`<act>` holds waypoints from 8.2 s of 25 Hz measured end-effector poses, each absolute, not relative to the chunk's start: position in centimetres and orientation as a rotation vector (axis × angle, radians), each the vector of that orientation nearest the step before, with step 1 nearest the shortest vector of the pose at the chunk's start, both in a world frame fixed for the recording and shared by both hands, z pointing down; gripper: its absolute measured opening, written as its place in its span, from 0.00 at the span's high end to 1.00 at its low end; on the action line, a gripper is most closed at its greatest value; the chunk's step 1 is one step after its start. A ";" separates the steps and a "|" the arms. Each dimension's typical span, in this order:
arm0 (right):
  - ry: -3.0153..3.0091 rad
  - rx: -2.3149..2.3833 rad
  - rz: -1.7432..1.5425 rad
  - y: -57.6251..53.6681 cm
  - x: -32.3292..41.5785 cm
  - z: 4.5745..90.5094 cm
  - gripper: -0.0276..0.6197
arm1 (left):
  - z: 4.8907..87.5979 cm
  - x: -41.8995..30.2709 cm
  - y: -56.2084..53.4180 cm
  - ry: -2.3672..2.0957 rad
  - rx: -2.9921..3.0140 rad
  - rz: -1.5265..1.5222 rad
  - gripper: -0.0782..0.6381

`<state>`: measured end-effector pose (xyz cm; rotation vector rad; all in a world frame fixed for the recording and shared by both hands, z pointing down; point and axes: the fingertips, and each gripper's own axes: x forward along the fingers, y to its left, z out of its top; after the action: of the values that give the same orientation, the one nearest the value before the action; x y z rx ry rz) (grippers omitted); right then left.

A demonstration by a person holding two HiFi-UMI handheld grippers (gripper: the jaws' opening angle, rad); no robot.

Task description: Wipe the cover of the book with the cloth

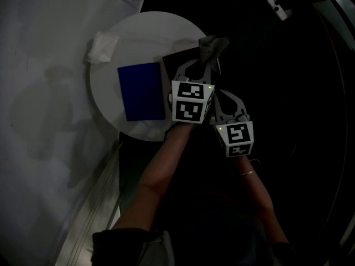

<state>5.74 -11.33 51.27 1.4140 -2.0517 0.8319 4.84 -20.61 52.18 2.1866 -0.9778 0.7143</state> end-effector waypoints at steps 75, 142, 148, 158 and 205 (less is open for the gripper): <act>-1.958 1.501 0.865 -7.4 8.0 50.6 0.91 | 52.9 5.4 -13.9 -0.855 2.167 0.918 0.84; -1.902 1.512 0.834 0.5 11.0 50.6 0.91 | 50.0 7.8 -6.5 -0.870 2.183 0.813 0.84; -1.885 1.516 0.839 0.7 11.4 50.9 0.91 | 52.0 8.7 -5.7 -0.832 2.168 0.865 0.84; -1.948 1.407 0.794 -0.6 8.6 51.1 0.91 | 52.9 4.8 -5.0 -0.897 2.117 0.907 0.84; -2.008 1.218 0.802 -4.6 2.7 53.1 0.91 | 52.7 -14.2 -12.1 -1.309 1.866 0.790 0.84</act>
<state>2.75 -4.57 53.15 1.2182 -2.0084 0.8016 -14.20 -12.14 52.68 1.8665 -1.3091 0.7903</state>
